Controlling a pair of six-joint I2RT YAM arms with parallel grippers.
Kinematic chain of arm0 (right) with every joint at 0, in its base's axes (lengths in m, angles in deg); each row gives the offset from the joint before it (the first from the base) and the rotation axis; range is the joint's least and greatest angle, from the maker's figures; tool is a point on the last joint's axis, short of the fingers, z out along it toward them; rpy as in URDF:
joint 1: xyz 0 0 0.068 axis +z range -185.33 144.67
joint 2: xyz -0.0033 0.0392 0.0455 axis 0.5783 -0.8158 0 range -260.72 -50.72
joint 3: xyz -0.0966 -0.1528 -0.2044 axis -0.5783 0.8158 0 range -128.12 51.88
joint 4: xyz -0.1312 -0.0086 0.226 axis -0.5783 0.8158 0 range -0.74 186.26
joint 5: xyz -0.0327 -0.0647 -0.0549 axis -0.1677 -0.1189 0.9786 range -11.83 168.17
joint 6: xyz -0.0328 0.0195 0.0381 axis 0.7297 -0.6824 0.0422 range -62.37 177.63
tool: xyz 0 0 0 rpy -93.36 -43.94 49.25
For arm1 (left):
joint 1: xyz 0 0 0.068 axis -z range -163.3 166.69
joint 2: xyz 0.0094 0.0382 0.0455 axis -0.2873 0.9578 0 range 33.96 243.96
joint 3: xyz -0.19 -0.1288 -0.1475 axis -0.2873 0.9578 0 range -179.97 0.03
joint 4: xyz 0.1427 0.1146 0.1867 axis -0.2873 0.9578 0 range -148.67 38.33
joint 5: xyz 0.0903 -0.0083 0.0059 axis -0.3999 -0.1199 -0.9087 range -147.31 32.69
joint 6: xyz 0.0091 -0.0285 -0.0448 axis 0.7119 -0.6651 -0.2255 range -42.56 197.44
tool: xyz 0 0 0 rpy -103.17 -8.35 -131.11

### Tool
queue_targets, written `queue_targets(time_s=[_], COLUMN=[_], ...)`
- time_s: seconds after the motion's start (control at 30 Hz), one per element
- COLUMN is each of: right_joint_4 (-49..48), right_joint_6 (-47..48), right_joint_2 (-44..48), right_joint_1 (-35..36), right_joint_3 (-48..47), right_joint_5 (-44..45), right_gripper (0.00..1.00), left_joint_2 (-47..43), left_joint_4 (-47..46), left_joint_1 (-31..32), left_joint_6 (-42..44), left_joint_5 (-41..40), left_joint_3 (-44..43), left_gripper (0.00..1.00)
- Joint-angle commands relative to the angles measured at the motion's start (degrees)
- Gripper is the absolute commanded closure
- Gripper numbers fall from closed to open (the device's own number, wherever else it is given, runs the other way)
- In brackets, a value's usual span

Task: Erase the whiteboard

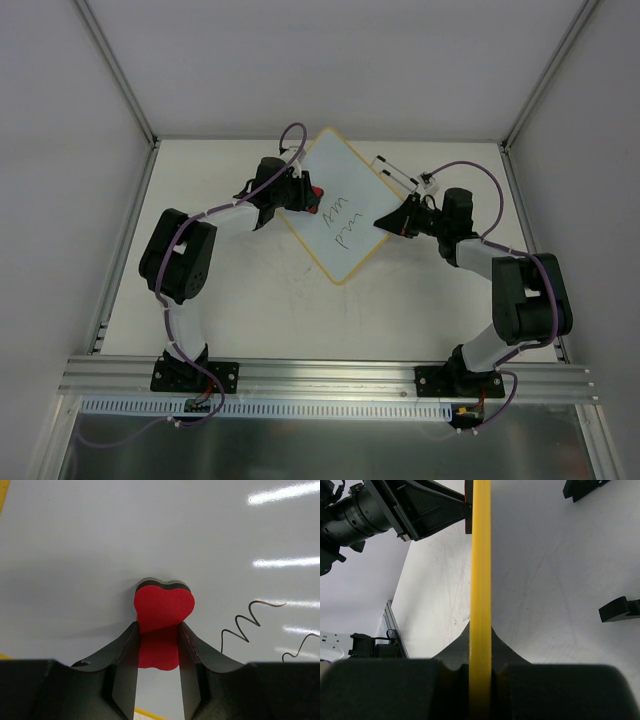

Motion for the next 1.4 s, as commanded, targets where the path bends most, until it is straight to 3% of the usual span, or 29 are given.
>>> queue_targets(time_s=[0.0,0.27,0.63,1.0,1.37], right_joint_4=[-2.3,-2.1,-1.0,2.1,2.1], right_joint_6=[5.4,5.0,5.4,7.5,7.5], right_joint_2=[0.8,1.5,1.2,1.2,1.4], right_joint_1=[2.9,3.0,3.3,4.0,4.0], right_joint_3=[-1.0,-0.9,-1.7,-2.6,-2.6], right_joint_5=[-9.4,-10.7,-12.5,-11.5,-10.5], right_gripper=[1.00,1.00,1.00,1.00,1.00], left_joint_2=[0.0,0.8,2.0,0.6,0.6], left_joint_4=[1.2,1.3,1.7,4.2,5.9], left_joint_1=[0.3,-7.2,-8.5,2.3,12.0], left_joint_6=[0.4,-0.4,1.0,6.0,7.5], left_joint_5=[0.7,-0.4,1.5,8.3,9.2], left_joint_3=[0.7,-0.6,-3.3,-4.0,-0.6], left_gripper=[1.00,1.00,1.00,1.00,1.00])
